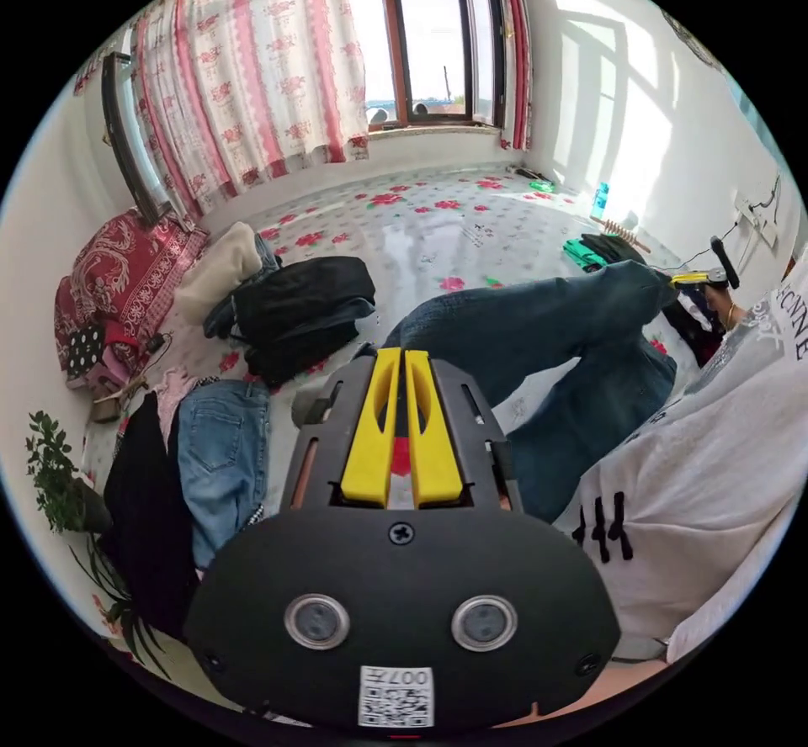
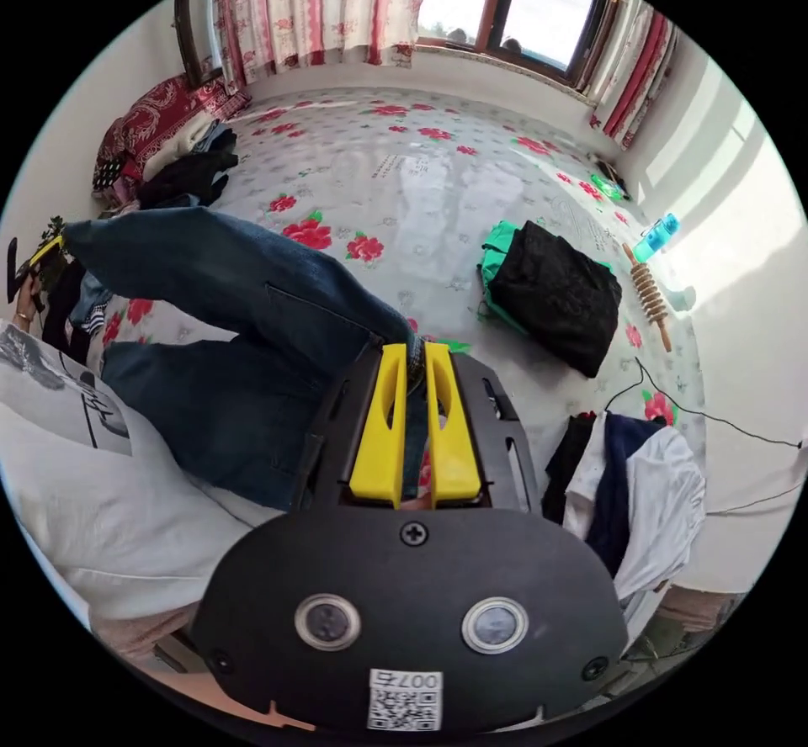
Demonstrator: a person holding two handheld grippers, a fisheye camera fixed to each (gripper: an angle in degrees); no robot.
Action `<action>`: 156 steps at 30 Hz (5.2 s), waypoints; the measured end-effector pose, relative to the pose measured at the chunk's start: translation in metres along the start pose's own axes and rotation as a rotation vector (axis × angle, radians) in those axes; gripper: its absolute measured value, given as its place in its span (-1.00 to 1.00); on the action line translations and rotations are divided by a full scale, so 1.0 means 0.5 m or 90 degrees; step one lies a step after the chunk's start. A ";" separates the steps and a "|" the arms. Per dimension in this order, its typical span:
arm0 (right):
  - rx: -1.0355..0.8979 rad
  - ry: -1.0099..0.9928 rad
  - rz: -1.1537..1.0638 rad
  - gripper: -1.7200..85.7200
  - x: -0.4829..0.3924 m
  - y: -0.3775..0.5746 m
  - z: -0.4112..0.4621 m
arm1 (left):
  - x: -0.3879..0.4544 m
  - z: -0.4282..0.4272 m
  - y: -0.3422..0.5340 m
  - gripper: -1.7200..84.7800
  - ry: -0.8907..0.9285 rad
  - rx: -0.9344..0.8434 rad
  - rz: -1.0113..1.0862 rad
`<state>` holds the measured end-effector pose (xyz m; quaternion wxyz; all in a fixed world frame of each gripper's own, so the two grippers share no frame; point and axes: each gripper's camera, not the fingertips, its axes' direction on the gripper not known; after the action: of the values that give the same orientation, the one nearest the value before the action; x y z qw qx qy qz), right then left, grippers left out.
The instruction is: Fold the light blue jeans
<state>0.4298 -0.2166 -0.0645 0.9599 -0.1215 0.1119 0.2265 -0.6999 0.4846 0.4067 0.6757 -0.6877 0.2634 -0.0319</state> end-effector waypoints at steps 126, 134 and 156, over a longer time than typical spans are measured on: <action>-0.346 -0.252 -0.549 -0.86 -0.688 0.441 0.790 | -0.277 0.435 0.402 -0.94 0.019 -0.386 -0.287; -0.295 -0.290 -0.517 -0.96 -0.618 0.420 0.778 | -0.322 0.334 0.322 -0.97 0.097 -0.338 -0.327; -0.226 -0.263 -0.338 -0.87 -0.347 0.098 0.871 | -0.361 0.320 0.330 -0.81 0.102 -0.356 -0.315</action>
<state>0.3255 -0.1214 0.3850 0.9515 -0.2626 -0.1604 0.0054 -0.8438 0.7126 0.2935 0.4111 -0.8838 0.1399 -0.1741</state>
